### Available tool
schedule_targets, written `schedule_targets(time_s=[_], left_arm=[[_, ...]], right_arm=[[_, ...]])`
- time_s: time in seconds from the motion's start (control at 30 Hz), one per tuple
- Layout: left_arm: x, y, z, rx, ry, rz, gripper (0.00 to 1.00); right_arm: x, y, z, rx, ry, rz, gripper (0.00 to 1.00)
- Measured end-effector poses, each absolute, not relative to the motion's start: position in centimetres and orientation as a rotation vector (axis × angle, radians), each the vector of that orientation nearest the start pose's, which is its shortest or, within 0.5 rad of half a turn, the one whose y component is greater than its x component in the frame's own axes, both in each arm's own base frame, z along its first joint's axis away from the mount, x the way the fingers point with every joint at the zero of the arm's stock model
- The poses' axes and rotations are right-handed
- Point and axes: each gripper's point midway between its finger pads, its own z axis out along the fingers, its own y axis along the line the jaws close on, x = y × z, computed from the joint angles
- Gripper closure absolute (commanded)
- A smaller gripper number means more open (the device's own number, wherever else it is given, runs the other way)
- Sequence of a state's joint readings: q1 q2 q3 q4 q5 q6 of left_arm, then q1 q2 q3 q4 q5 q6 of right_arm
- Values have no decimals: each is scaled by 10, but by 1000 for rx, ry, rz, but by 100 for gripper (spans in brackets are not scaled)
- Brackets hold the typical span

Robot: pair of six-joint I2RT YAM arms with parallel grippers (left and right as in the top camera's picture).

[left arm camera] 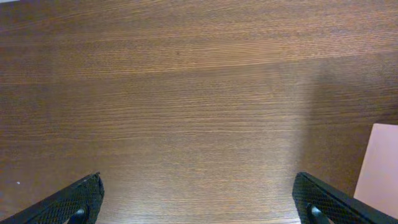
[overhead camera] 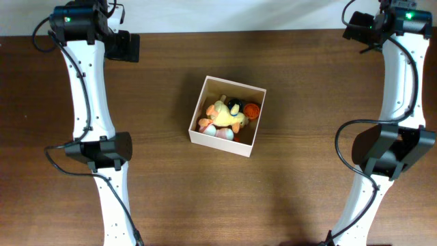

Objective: Pack container

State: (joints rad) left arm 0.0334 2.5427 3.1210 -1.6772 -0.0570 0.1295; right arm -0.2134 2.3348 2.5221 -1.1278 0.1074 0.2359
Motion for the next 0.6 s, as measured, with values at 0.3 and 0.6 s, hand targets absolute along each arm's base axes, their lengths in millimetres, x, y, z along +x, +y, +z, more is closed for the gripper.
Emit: schedule_targets(time_s=[0.3,0.6], left_arm=[[512,46,348,-28,2343,138,1],[412,90,473,-181,2062,211,1]], right_arm=[[560,-140,211,601,2435,-125,1],[560,-140,211,602,2435,-126,1]])
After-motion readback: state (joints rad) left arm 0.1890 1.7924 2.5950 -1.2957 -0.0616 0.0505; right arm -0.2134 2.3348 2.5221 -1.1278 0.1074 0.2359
